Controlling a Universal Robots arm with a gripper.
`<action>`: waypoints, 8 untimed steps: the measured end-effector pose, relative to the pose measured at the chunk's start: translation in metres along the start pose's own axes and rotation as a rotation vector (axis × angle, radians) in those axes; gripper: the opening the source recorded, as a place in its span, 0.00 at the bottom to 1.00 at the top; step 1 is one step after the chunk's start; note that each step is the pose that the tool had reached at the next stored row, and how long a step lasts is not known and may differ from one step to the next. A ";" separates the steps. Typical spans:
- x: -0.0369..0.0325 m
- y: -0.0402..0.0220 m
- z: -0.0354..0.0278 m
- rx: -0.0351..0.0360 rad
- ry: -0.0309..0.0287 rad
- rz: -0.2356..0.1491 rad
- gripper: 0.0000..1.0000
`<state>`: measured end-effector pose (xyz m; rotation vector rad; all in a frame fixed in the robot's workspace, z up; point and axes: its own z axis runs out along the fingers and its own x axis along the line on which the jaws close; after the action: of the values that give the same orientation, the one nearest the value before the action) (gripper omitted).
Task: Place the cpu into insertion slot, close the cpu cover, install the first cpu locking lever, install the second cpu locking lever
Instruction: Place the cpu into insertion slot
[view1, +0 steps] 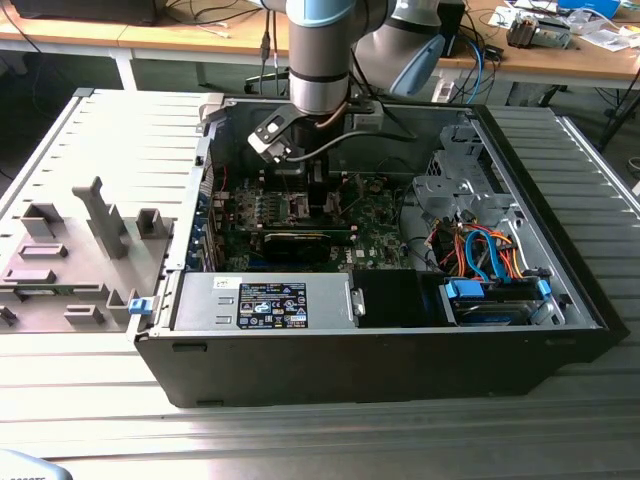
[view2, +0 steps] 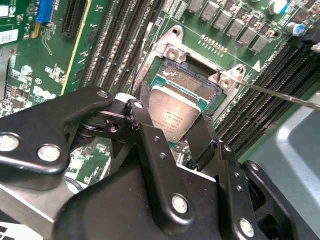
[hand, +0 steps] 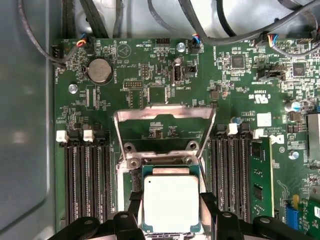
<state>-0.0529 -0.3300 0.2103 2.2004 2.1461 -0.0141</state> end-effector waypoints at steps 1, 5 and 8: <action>0.0000 -0.0011 0.0000 0.0003 0.0140 0.000 0.54; 0.0001 -0.0029 0.0015 -0.0002 0.0376 -0.025 0.54; -0.0003 -0.0043 0.0027 -0.0007 0.0418 -0.042 0.54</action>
<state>-0.0571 -0.3303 0.2075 2.1744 2.2130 0.0307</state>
